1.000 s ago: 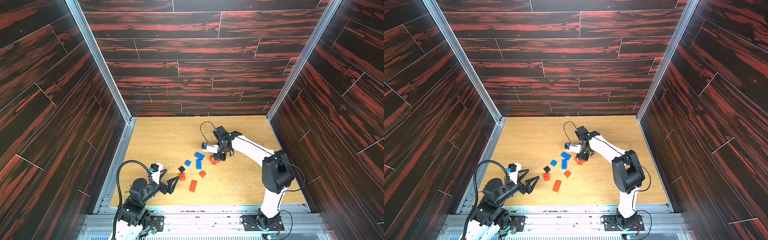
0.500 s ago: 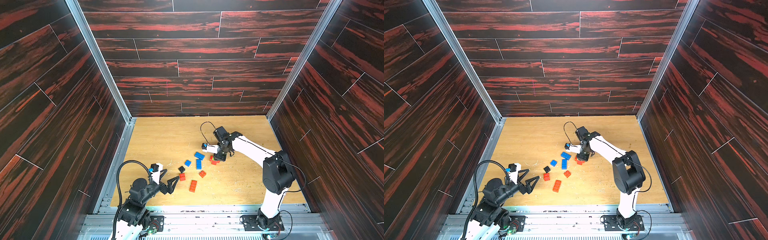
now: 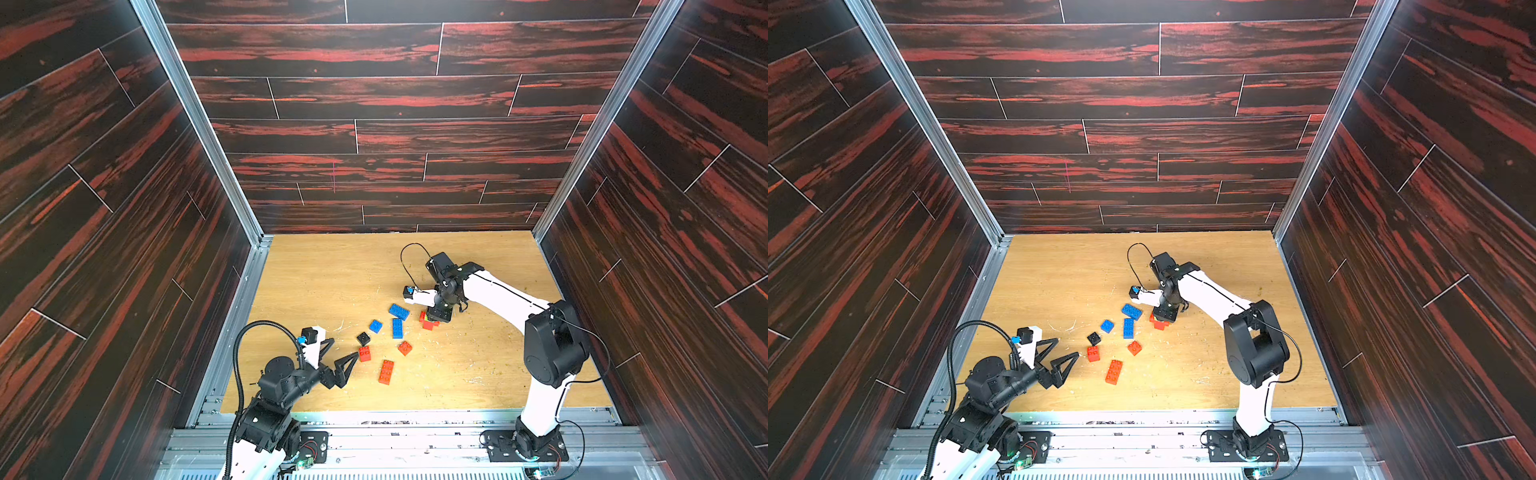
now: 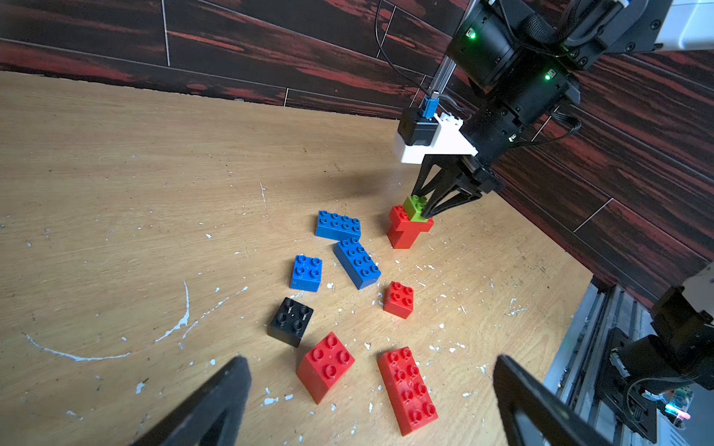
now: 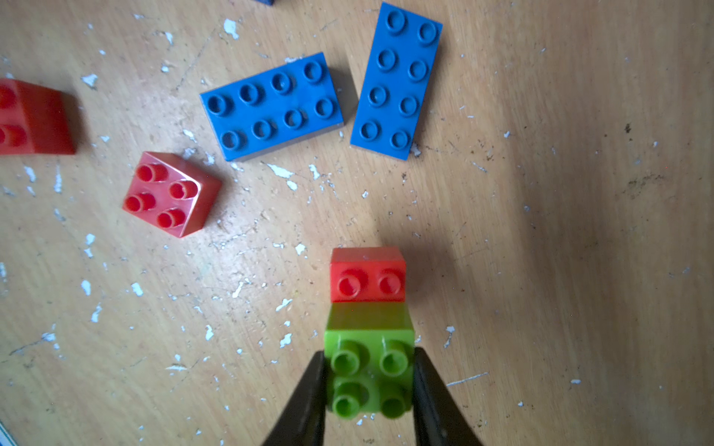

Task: Assemble the letter f with lego
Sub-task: Assemble the lego brick with the lego brick.

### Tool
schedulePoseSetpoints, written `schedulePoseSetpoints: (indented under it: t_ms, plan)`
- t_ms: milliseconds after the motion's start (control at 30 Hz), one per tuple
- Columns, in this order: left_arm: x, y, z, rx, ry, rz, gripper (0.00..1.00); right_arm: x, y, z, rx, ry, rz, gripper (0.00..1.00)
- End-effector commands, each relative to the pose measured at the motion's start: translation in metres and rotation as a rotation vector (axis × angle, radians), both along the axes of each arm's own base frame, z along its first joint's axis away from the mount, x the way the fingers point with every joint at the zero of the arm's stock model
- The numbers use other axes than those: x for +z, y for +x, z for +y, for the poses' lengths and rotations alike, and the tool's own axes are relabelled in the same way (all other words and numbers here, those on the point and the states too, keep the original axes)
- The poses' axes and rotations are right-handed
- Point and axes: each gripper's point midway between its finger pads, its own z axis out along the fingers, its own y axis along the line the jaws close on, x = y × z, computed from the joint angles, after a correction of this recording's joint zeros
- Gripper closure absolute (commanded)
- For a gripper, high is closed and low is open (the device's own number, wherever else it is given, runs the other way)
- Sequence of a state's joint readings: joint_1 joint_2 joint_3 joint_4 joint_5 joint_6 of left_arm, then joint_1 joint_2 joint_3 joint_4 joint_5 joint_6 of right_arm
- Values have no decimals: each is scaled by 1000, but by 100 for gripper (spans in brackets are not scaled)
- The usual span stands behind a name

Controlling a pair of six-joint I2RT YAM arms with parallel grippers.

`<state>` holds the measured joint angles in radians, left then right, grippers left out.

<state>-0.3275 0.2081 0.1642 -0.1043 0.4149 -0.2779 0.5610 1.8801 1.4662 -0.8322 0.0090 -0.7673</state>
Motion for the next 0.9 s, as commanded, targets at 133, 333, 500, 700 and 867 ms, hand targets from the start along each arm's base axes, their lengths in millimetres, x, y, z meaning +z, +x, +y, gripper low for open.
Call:
schedulePoseSetpoints:
  t_ms: [133,333,500,700,867]
  plan:
    - [0,-1,0,-5,4,-10,0,-31,-26,-9,3,-78,147,65]
    - [0,-1,-1,-5,4,-9,0,-30,-25,-9,0,-82,147,63]
    - [0,-1,-1,-6,4,-9,0,-23,-22,-8,-2,-74,134,63]
    - [0,-1,0,-5,4,-9,0,-11,-19,-9,-5,-71,96,63]
    - [0,-1,0,-5,4,-9,0,-1,-19,-8,-6,-57,73,62]
